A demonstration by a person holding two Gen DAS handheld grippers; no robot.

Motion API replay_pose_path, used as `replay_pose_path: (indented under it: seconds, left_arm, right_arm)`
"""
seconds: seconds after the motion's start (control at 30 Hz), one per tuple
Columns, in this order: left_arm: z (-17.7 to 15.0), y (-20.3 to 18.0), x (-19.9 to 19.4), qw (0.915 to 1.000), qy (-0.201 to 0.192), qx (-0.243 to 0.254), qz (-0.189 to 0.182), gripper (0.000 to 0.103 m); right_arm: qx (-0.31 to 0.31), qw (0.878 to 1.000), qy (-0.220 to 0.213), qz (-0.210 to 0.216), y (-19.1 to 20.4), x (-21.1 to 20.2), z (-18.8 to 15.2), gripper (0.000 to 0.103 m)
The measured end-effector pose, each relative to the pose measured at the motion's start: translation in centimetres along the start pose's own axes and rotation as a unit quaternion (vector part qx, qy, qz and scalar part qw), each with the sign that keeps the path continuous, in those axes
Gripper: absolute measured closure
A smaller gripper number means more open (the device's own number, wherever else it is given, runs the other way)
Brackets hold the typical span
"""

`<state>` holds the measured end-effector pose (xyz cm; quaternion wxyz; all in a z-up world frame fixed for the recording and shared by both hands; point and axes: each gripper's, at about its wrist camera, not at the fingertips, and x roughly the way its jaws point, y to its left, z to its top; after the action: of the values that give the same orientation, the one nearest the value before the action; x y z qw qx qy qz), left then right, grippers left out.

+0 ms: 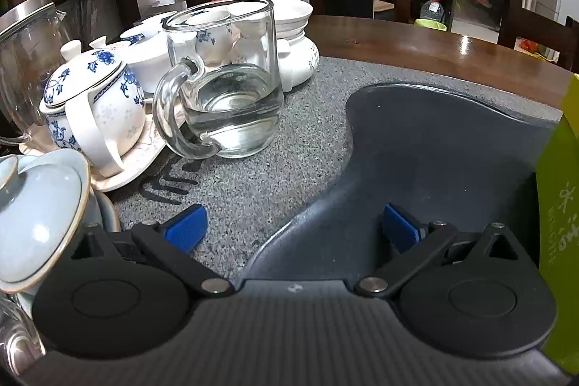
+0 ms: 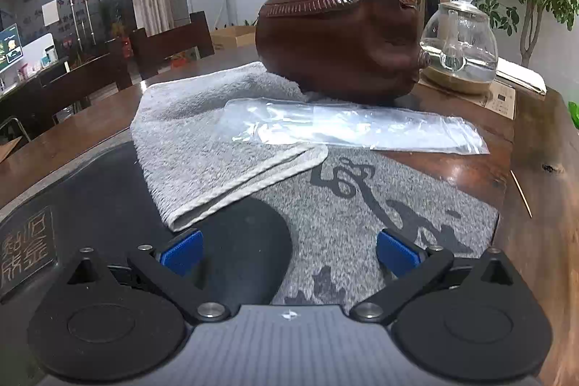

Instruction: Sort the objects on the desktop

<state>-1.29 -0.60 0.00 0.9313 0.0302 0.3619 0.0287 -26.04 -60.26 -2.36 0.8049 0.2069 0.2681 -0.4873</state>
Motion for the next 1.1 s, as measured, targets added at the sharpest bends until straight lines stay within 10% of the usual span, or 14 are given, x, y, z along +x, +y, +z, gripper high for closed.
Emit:
replay_pose_path:
  seconds: [1.1]
  left_arm:
    - [1.7,0.4,2.0,0.9999,-0.012,0.000,-0.005,0.000]
  right_arm:
    - [-0.032,0.998,0.019,-0.048,1.3,1.8,0.9,0.000]
